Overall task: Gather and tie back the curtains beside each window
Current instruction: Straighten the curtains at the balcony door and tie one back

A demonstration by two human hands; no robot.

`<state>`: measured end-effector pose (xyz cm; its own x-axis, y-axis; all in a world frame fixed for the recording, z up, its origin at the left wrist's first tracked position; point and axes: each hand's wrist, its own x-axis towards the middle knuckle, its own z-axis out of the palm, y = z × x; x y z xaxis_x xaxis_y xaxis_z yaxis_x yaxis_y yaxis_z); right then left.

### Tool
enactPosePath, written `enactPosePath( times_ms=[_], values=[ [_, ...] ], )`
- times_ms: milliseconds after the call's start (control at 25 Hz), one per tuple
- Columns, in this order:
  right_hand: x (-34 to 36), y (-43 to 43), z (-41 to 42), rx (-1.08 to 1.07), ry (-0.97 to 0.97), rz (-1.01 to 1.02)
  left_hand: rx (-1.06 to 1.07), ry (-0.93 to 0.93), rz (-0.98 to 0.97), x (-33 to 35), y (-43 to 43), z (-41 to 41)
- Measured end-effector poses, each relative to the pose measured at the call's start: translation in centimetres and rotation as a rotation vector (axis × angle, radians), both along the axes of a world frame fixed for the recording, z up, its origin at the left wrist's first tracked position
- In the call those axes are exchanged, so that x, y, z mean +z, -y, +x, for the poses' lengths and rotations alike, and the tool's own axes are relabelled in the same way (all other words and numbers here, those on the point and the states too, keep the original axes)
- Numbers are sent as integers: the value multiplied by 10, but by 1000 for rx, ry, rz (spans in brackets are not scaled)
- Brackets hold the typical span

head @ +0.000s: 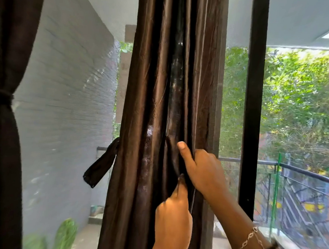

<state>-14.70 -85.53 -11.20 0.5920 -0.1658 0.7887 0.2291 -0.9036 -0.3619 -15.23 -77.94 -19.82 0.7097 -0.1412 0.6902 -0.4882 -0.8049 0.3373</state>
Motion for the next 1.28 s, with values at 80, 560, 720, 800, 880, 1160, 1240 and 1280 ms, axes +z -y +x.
enactPosePath(
  times_ms=[80, 560, 720, 800, 880, 1160, 1240, 1280],
  values=[
    [-4, -1, -5, -16, -18, -33, 5, 14, 6, -2, 1, -7],
    [-16, 7, -12, -33, -13, -27, -21, 491, -435, -17, -25, -27],
    [-17, 5, -19, -6, 2, -18, 41, 101, -723, -19, -33, -22],
    [-15, 3, -22, -13, -5, -14, 68, 55, -662, -23, -34, -24],
    [-15, 1, -21, -13, -18, -15, 77, 41, -552, -27, -31, -29],
    [-12, -18, -20, 217, -145, 153, 87, -72, -307, -28, -12, -31],
    [-14, -25, -24, 294, -152, 190, 97, -49, -268, -30, -12, -28],
    [-16, -27, -25, 307, -155, 182, 98, -50, -249, -30, -12, -27]
  ],
)
